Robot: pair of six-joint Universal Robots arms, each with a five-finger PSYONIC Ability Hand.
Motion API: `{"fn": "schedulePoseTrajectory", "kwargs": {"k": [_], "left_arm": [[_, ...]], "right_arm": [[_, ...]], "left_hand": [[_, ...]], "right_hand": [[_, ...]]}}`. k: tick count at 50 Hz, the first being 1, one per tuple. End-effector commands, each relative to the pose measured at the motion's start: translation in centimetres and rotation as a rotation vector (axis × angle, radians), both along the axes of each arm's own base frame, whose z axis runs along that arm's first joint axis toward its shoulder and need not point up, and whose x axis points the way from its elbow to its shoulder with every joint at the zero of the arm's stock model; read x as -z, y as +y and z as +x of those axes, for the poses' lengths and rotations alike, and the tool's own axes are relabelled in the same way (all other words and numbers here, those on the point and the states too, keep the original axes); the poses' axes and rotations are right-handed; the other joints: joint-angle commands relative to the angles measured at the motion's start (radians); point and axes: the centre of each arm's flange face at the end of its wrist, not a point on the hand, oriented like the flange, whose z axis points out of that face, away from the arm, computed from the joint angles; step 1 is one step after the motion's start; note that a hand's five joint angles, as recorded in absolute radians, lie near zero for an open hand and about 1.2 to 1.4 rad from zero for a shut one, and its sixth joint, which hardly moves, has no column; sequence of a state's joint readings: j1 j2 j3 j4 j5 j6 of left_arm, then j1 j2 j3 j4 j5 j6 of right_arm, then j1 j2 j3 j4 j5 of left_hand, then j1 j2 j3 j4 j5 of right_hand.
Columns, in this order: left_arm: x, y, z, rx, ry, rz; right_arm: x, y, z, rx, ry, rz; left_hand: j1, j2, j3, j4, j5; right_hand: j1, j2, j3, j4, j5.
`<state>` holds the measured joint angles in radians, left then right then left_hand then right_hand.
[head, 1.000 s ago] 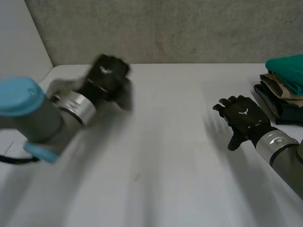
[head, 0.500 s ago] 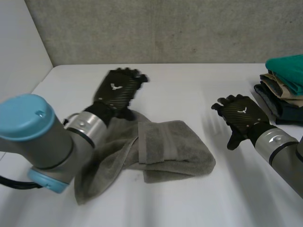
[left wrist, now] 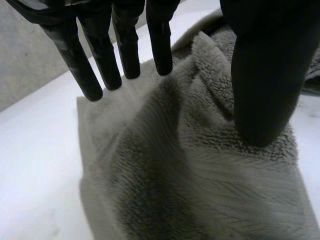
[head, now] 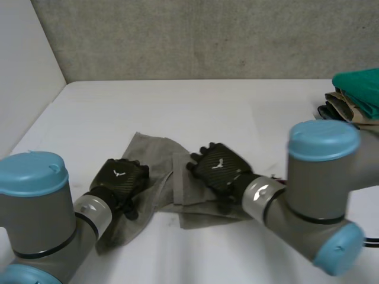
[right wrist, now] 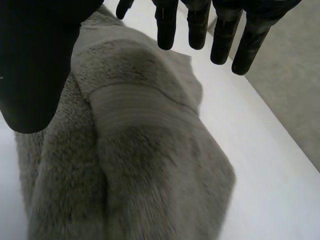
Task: Fold the laundry.
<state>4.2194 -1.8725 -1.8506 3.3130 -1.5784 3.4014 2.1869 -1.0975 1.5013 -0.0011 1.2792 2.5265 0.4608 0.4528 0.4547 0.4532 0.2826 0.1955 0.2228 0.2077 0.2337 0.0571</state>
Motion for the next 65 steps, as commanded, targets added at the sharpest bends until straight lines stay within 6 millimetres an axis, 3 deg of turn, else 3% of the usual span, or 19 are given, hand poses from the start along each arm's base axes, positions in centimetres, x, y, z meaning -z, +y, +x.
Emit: {"fn": "schedulePoseTrajectory", "kwargs": {"k": [1,5,6,7,10,14,15,18,24,28,31,33,35,36,41,46,50,56,65], "left_arm": [[1.9,-1.1,-0.6,-0.006,-0.007,0.022],[2.3,-1.4,-0.7,-0.007,-0.009,0.022],[2.3,-1.4,-0.8,-0.005,-0.009,0.022],[2.2,-1.4,-0.8,-0.002,-0.010,0.017],[1.5,-1.6,-0.9,-0.002,0.001,-0.007],[-0.7,-2.4,-1.3,-0.004,0.042,-0.086],[-2.3,-2.9,-1.2,-0.015,0.068,-0.136],[-4.6,-4.0,-1.0,-0.034,0.101,-0.207],[-7.5,-6.5,-0.7,-0.072,0.139,-0.296],[-9.3,-7.9,-1.3,-0.073,0.158,-0.357],[-9.6,-7.8,-1.9,-0.055,0.171,-0.360],[-9.3,-7.1,-2.6,-0.029,0.173,-0.343],[-9.2,-6.0,-3.4,0.003,0.180,-0.329],[-8.9,-4.8,-4.3,0.037,0.187,-0.304],[-7.2,-2.5,-4.9,0.050,0.240,-0.182],[-5.2,-0.9,-4.5,-0.011,0.388,0.020],[-4.3,-0.1,-4.2,-0.046,0.464,0.128],[-3.7,1.7,-5.2,0.030,0.520,0.236],[-1.2,2.3,-7.0,0.060,0.527,0.334]], "right_arm": [[2.6,-0.4,2.7,-0.036,-0.011,-0.052],[3.4,-1.1,3.4,-0.019,-0.031,-0.091],[3.4,-1.2,3.5,-0.011,-0.035,-0.099],[3.0,-1.5,3.4,0.007,-0.046,-0.116],[2.3,-1.9,3.1,0.041,-0.063,-0.128],[-0.6,-1.5,2.4,0.063,-0.122,-0.147],[-2.3,-1.9,1.6,0.090,-0.155,-0.161],[-5.2,-4.0,-1.4,0.188,-0.197,-0.194],[-6.6,-4.3,-5.8,0.201,-0.107,-0.088],[-6.8,-3.4,-7.7,0.129,-0.010,-0.010],[-7.7,-2.9,-8.4,0.097,0.017,-0.017],[-8.3,-2.9,-8.5,0.103,0.004,-0.042],[-8.4,-3.2,-8.5,0.125,-0.018,-0.048],[-8.5,-3.5,-8.5,0.156,-0.046,-0.043],[-7.9,-5.0,-8.4,0.250,-0.128,-0.023],[-7.4,-3.9,-5.8,0.213,-0.167,-0.039],[-6.6,-3.0,-4.8,0.211,-0.144,-0.044],[-4.9,-3.1,-4.7,0.242,-0.103,-0.008],[-3.8,-2.3,-4.4,0.226,-0.100,0.010]], "left_hand": [[0.454,0.462,0.460,0.461,0.457],[0.882,0.890,0.888,0.890,0.886],[0.935,0.943,0.941,0.943,0.939],[0.935,0.943,0.942,0.943,0.939],[0.935,0.943,0.942,0.943,0.939],[0.935,0.943,0.942,0.943,0.939],[0.935,0.943,0.942,0.943,0.939],[0.935,0.943,0.942,0.943,0.939],[0.935,0.943,0.942,0.943,0.939],[0.935,0.943,0.942,0.943,0.939],[0.935,0.943,0.942,0.943,0.939],[0.935,0.943,0.942,0.943,0.939],[0.600,0.608,0.606,0.608,0.604],[0.316,0.324,0.322,0.324,0.320],[0.088,0.096,0.094,0.095,0.091],[0.038,0.046,0.044,0.045,0.041],[0.038,0.046,0.044,0.045,0.041],[0.038,0.046,0.044,0.045,0.041],[0.079,0.087,0.085,0.086,0.082]], "right_hand": [[-0.011,-0.038,-0.023,-0.049,-0.047],[0.346,0.319,0.334,0.308,0.310],[0.536,0.509,0.524,0.498,0.500],[0.945,0.918,0.933,0.907,0.909],[1.200,1.173,1.188,1.162,1.164],[1.201,1.173,1.189,1.163,1.165],[1.201,1.173,1.189,1.163,1.165],[1.201,1.173,1.189,1.163,1.165],[1.201,1.173,1.189,1.163,1.165],[1.201,1.173,1.189,1.163,1.165],[1.201,1.173,1.189,1.163,1.165],[1.201,1.173,1.189,1.163,1.165],[1.201,1.173,1.189,1.163,1.165],[1.201,1.173,1.189,1.163,1.165],[1.201,1.173,1.189,1.163,1.165],[1.201,1.173,1.189,1.163,1.165],[1.201,1.173,1.189,1.163,1.165],[1.201,1.173,1.189,1.163,1.165],[1.201,1.173,1.189,1.163,1.165]]}}
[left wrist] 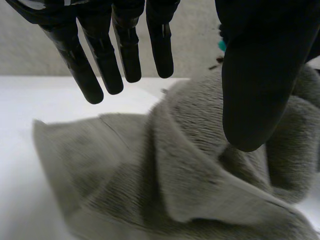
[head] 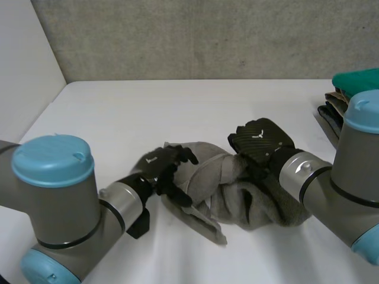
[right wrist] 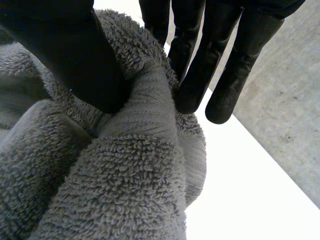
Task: Fold the laundry.
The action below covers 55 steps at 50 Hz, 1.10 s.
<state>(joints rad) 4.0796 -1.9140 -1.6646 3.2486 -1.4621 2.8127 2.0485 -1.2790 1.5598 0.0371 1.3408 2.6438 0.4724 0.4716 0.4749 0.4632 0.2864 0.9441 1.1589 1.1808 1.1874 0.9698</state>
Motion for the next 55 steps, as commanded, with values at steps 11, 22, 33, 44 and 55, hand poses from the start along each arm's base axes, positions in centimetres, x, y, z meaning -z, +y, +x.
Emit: {"fn": "schedulePoseTrajectory", "kwargs": {"k": [11,22,33,44,55], "left_arm": [[3.2,-1.1,-2.0,-0.101,-0.056,0.019],[2.9,-1.2,-1.5,-0.154,-0.060,-0.009],[3.1,-1.4,-1.3,-0.162,-0.072,-0.007],[4.1,-3.2,-2.4,-0.140,-0.128,-0.056],[3.3,-4.0,-3.7,-0.074,-0.107,-0.066]], "right_arm": [[1.4,1.0,-0.1,-0.012,0.005,0.027],[1.7,1.4,-0.3,-0.015,0.014,0.038],[1.6,1.9,-0.1,-0.028,0.007,0.036],[0.3,2.6,-0.4,-0.039,-0.009,0.001],[-0.8,5.7,-0.3,-0.333,0.092,-0.127]], "left_hand": [[0.073,0.074,0.070,0.082,0.084],[0.073,0.074,0.070,0.082,0.084],[0.073,0.074,0.070,0.082,0.084],[0.650,0.651,0.648,0.659,0.662],[0.924,0.925,0.921,0.933,0.935]], "right_hand": [[0.452,0.237,0.215,0.209,0.252],[0.452,0.237,0.215,0.209,0.252],[0.452,0.237,0.215,0.209,0.252],[0.452,0.237,0.215,0.209,0.252],[0.452,0.237,0.215,0.209,0.252]]}}
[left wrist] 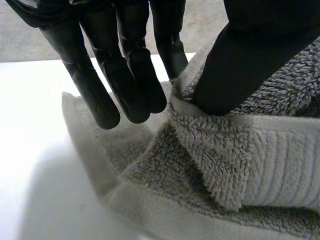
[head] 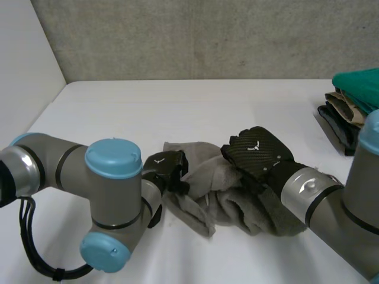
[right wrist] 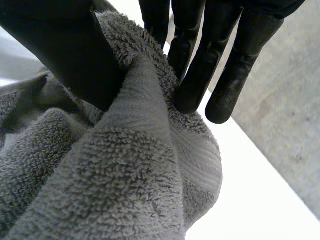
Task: Fold the laundry.
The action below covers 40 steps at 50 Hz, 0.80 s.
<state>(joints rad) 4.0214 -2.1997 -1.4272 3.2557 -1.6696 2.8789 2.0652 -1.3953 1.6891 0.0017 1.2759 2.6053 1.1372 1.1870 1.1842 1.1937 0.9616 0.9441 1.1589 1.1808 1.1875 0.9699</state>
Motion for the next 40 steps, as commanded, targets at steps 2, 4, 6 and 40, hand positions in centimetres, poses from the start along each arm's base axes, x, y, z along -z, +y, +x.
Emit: {"fn": "schedulePoseTrajectory", "kwargs": {"k": [2,4,6,40], "left_arm": [[-1.7,-1.2,-0.9,0.038,0.026,-0.040],[-2.9,-2.8,-0.5,0.014,0.023,-0.093],[-3.6,-4.3,0.3,-0.013,0.015,-0.128],[-17.0,0.3,2.2,0.062,-0.078,-0.599]], "right_arm": [[0.0,3.8,0.1,-0.333,0.144,-0.117],[0.3,5.6,-0.2,-0.453,0.214,-0.132],[0.6,6.8,-0.7,-0.529,0.285,-0.134],[-5.9,-7.5,-3.9,0.238,-0.250,0.228]], "left_hand": [[0.259,0.209,0.212,0.203,0.260],[0.259,0.209,0.212,0.203,0.260],[0.259,0.209,0.212,0.203,0.260],[0.259,0.209,0.212,0.203,0.260]], "right_hand": [[0.436,0.221,0.199,0.192,0.235],[0.213,-0.002,-0.024,-0.030,0.013],[0.017,-0.198,-0.220,-0.226,-0.183],[-0.662,-0.877,-0.899,-0.906,-0.863]]}}
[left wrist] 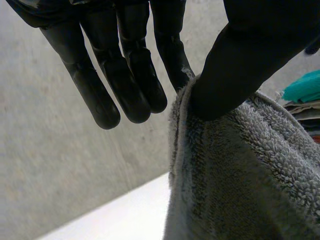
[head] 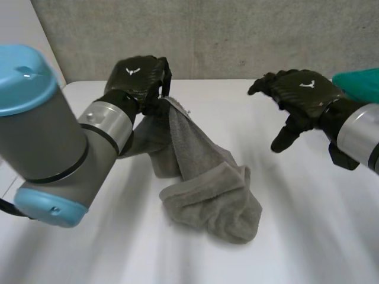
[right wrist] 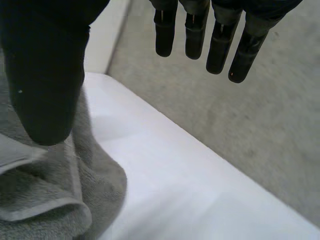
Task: Fold the laundry.
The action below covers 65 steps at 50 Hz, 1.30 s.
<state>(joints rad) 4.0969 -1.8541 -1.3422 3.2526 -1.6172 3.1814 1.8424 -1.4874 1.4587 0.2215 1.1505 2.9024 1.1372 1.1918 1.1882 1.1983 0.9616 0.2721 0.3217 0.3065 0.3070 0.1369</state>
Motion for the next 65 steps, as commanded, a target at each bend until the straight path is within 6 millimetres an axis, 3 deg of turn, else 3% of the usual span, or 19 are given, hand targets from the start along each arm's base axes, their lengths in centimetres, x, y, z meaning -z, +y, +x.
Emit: {"fn": "schedulePoseTrajectory", "kwargs": {"k": [1,5,8,15,18,21,25,27,29,30,34,37,39,47,51,56,60,65], "left_arm": [[-1.3,2.6,0.0,0.030,-0.115,-0.124],[-1.3,3.8,-0.7,0.062,-0.156,-0.154],[-1.2,3.8,-0.7,0.062,-0.174,-0.163],[-0.7,3.6,-0.9,0.061,-0.205,-0.170],[-0.8,3.3,-0.9,0.053,-0.213,-0.182],[-0.5,1.8,-1.1,0.029,-0.241,-0.211],[-1.1,-1.6,-0.9,-0.030,-0.271,-0.310],[-2.6,-4.3,-0.4,-0.089,-0.270,-0.423],[-4.3,-5.4,-0.4,-0.121,-0.249,-0.509],[-5.9,-6.2,-0.2,-0.155,-0.218,-0.585],[-9.9,-7.1,-0.2,-0.214,-0.103,-0.760],[-11.4,-6.9,-0.1,-0.230,-0.050,-0.839],[-11.4,-6.8,-0.2,-0.229,-0.039,-0.852],[-7.3,-5.8,0.3,-0.174,-0.084,-0.726],[-4.5,-4.8,0.1,-0.116,-0.131,-0.660],[-2.3,-2.8,0.3,-0.012,-0.194,-0.595],[-0.8,-0.9,0.5,0.086,-0.246,-0.528],[-0.7,1.4,0.9,0.169,-0.275,-0.494]], "right_arm": [[3.0,-3.2,0.5,0.062,0.013,0.191],[5.4,-3.9,2.0,0.043,-0.024,0.356],[7.6,-3.5,3.8,-0.016,-0.047,0.473],[10.6,-3.5,6.2,-0.095,-0.098,0.607],[11.8,-3.5,6.9,-0.135,-0.106,0.656],[12.0,-4.2,7.6,-0.162,-0.114,0.628],[8.8,-6.9,8.1,-0.127,-0.142,0.410],[5.4,-8.9,8.1,-0.065,-0.173,0.199],[2.2,-10.0,7.7,-0.021,-0.209,0.027],[-1.2,-10.5,7.4,0.014,-0.265,-0.141],[-7.8,-9.9,6.6,0.035,-0.405,-0.503],[-9.7,-8.8,6.2,0.022,-0.451,-0.613],[-9.7,-8.4,6.2,0.019,-0.447,-0.625],[-7.0,-7.1,5.6,0.045,-0.303,-0.585],[-3.9,-6.7,5.7,0.041,-0.234,-0.435],[2.2,-6.8,5.9,0.043,-0.106,-0.155],[5.1,-6.6,6.1,0.031,-0.046,-0.004],[6.8,-7.0,6.9,-0.018,-0.054,0.067]], "left_hand": [[0.259,0.204,0.208,0.198,0.260],[0.259,0.204,0.208,0.198,0.260],[0.259,0.204,0.208,0.198,0.260],[0.259,0.204,0.208,0.198,0.260],[0.259,0.204,0.208,0.198,0.260],[0.259,0.204,0.208,0.198,0.260],[0.259,0.204,0.208,0.198,0.260],[0.259,0.204,0.208,0.198,0.260],[0.259,0.204,0.208,0.198,0.260],[0.259,0.204,0.208,0.198,0.260],[0.259,0.204,0.208,0.198,0.260],[0.259,0.204,0.208,0.198,0.260],[0.259,0.204,0.208,0.198,0.260],[0.259,0.204,0.208,0.198,0.260],[0.259,0.204,0.208,0.198,0.260],[0.259,0.204,0.208,0.198,0.260],[0.259,0.204,0.208,0.198,0.260],[0.259,0.204,0.208,0.198,0.260]], "right_hand": [[0.010,-0.040,-0.025,-0.025,-0.030],[0.012,-0.037,-0.022,-0.022,-0.027],[0.018,-0.031,-0.016,-0.017,-0.021],[0.144,0.095,0.110,0.109,0.105],[0.408,0.358,0.374,0.373,0.369],[1.121,1.072,1.087,1.086,1.082],[1.124,1.075,1.090,1.089,1.085],[1.124,1.075,1.090,1.089,1.085],[1.124,1.075,1.090,1.089,1.085],[1.124,1.075,1.090,1.089,1.085],[1.124,1.075,1.090,1.089,1.085],[1.124,1.075,1.090,1.089,1.085],[1.124,1.075,1.090,1.089,1.085],[1.124,1.075,1.090,1.089,1.085],[1.124,1.075,1.090,1.089,1.085],[0.226,0.176,0.191,0.191,0.186],[0.060,0.010,0.026,0.025,0.021],[-0.011,-0.060,-0.045,-0.046,-0.050]]}}
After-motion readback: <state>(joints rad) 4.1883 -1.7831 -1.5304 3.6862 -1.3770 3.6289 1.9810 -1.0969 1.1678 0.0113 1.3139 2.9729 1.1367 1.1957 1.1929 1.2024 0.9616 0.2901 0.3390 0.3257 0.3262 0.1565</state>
